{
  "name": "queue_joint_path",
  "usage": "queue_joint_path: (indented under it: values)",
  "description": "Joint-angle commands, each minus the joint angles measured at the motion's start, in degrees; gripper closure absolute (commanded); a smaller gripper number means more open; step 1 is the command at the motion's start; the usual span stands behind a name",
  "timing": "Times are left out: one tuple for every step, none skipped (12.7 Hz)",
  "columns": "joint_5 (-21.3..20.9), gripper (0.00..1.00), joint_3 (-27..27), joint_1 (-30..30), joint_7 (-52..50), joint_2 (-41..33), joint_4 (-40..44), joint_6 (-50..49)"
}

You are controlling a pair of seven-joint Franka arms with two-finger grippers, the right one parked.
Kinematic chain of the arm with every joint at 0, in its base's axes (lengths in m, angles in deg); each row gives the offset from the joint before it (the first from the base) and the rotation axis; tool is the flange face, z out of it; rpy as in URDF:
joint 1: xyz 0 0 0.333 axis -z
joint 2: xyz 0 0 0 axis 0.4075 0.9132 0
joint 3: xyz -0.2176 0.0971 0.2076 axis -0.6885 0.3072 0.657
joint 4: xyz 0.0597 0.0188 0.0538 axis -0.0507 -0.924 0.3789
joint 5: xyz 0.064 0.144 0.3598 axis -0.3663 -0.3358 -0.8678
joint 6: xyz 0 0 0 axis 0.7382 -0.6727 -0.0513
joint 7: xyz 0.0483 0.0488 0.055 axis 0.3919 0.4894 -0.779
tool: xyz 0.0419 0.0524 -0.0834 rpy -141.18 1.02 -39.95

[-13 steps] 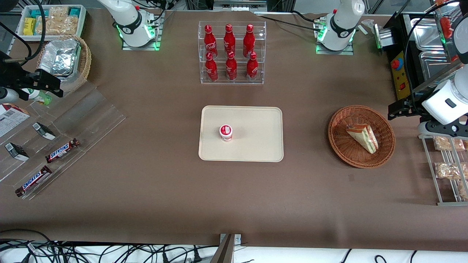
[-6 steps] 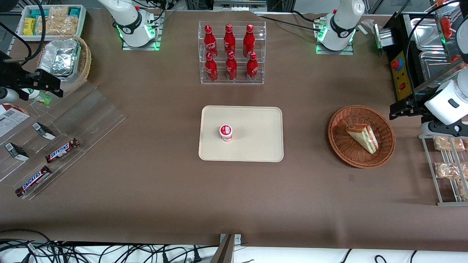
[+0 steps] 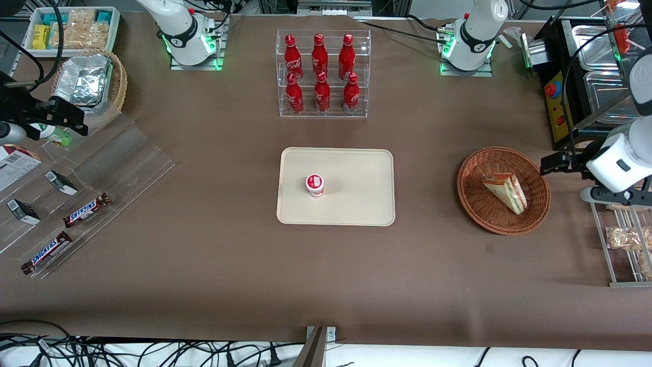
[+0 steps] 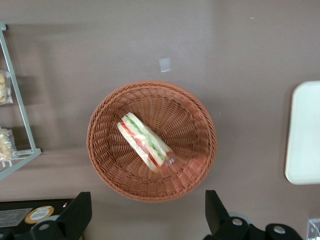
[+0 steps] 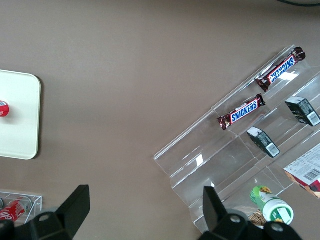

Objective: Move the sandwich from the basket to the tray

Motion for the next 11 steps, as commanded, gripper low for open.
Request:
queue_joint_path:
  values:
    - [-0.2, 0.0, -0.1, -0.2, -8.0, 3.2, -1.3, 4.0]
    - [-0.9, 0.0, -0.1, -0.2, -9.3, 3.3, -2.8, 5.5]
    - [-1.0, 0.0, -0.1, -0.3, -12.7, 3.3, -4.4, 7.2]
    - [-1.0, 0.0, -0.1, -0.3, -16.9, 3.3, -5.8, 8.9]
    - [-1.1, 0.0, -0.1, -0.3, -19.9, 3.3, -7.3, 10.2]
    - [-1.0, 0.0, -0.1, -0.4, -21.6, 3.1, -8.7, 11.3]
    - [-1.0, 0.0, -0.1, -1.2, -25.1, 2.9, -10.2, 12.5]
    - [-1.1, 0.0, -0.1, -1.9, -28.3, 2.6, -12.0, 14.6]
    - [-1.1, 0.0, 0.0, -2.1, -31.0, 1.5, -15.5, 17.9]
    - [-1.1, 0.0, 0.0, -2.6, -32.9, -0.2, -20.2, 22.9]
    - [-1.1, 0.0, -0.1, -4.1, -33.7, -1.7, -24.4, 27.7]
